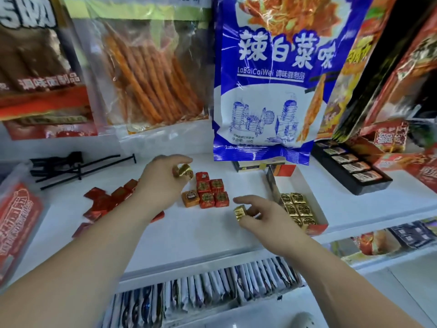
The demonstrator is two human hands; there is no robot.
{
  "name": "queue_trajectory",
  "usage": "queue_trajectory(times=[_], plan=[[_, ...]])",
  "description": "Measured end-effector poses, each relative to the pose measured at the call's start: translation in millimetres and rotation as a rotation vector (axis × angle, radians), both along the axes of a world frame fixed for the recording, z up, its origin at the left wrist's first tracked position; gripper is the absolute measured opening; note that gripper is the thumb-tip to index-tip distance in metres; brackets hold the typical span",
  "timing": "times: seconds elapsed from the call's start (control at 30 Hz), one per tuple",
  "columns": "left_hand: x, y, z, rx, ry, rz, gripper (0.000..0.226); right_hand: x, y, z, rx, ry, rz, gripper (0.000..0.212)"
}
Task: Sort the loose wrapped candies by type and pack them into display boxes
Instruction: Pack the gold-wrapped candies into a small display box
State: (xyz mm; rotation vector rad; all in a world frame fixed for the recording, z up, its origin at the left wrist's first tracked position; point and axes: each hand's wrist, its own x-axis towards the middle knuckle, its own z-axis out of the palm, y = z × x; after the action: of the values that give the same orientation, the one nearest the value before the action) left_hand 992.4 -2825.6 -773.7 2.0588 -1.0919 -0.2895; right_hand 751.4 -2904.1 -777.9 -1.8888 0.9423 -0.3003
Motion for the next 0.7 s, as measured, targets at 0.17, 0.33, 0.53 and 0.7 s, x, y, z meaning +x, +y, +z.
queue_trajectory(times=[0.17, 0.33, 0.53, 0.7], plan=[[-45.6, 37.0, 10.1, 0.166, 0.341, -0.267, 0.026, -0.1, -5.3, -3.5, -0.005, -0.036, 0.050, 0.031], [-59.4, 37.9, -16.4, 0.290, 0.177, -0.289, 0.027, 4.3, -4.9, -18.3, -0.039, 0.021, 0.136, 0.035], [-48.3, 33.1, -14.2, 0.310, -0.051, -0.339, 0.032, 0.2, -12.0, -18.8, -0.277, 0.139, 0.133, 0.040], [-45.3, 30.0, -18.4, 0.370, -0.110, -0.431, 0.036, -3.4, -16.0, -11.3, -0.235, 0.195, 0.297, 0.065]])
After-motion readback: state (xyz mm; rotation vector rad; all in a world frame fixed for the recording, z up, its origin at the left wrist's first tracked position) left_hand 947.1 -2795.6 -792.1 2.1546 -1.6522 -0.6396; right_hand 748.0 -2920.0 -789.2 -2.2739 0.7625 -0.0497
